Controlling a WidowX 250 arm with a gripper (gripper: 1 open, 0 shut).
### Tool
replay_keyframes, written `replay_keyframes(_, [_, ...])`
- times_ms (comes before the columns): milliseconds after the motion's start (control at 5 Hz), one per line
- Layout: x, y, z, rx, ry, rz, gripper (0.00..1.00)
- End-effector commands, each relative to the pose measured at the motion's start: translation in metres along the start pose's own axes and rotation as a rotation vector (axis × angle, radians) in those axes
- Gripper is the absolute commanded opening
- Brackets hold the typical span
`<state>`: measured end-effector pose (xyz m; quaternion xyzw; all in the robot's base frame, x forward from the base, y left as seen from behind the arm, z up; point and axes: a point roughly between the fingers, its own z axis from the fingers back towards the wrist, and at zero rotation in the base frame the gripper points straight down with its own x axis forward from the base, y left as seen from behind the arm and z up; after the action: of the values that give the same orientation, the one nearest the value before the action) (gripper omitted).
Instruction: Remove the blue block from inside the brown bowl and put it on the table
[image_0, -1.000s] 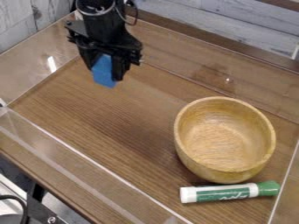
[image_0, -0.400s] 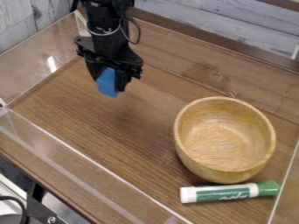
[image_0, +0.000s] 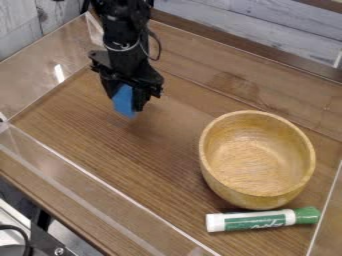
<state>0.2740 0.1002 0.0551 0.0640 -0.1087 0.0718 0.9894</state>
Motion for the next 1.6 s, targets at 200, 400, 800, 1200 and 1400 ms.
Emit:
replay_keyframes(200, [0.013, 0.007, 0.007, 0.002, -0.042, 0.008, 1.0])
replay_keyframes(400, [0.013, 0.006, 0.012, -0.011, -0.036, 0.011, 1.0])
replay_keyframes(800, [0.013, 0.005, 0.022, -0.034, -0.025, 0.014, 1.0])
replay_keyframes(1200, [0.013, 0.004, 0.031, -0.051, -0.018, 0.021, 1.0])
replay_keyframes(1400, [0.013, 0.004, 0.034, -0.055, -0.016, 0.026, 1.0])
